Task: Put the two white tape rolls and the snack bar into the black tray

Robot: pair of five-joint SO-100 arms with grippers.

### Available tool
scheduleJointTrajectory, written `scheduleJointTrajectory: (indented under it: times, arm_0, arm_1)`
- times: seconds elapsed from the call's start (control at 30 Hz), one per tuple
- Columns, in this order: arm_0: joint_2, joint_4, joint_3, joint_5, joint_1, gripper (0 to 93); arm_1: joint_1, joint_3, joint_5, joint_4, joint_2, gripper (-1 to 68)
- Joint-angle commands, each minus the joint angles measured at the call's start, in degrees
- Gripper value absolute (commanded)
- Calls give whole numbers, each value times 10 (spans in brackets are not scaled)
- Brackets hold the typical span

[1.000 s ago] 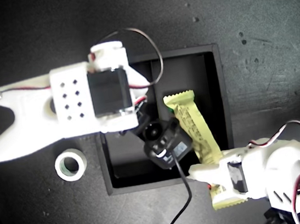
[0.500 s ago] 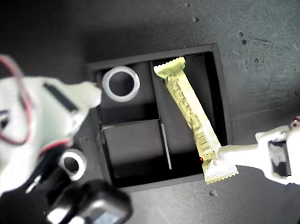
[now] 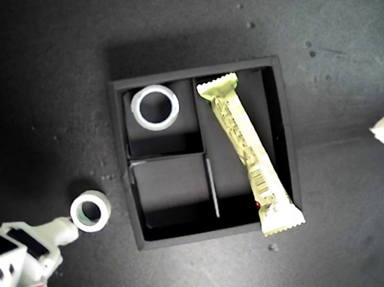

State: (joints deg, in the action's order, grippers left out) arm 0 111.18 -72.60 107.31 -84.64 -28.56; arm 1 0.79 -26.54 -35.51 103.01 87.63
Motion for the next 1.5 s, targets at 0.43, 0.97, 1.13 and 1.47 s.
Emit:
scheduleJointTrajectory:
  times: [0.43, 0.97, 1.13, 1.47]
  arm_0:
    - [-57, 137, 76, -11, 11, 119]
    - [-88, 192, 110, -19, 11, 119]
    - [-129, 192, 110, -36, 21, 108]
    - [-158, 157, 76, -38, 38, 0]
  arm_1:
    - [-4, -272, -105, -16, 210, -4]
    - [-12, -296, -109, -12, 226, -4]
    - [-11, -286, -116, 0, 257, -4]
    - [-94, -533, -163, -25, 515, -5]
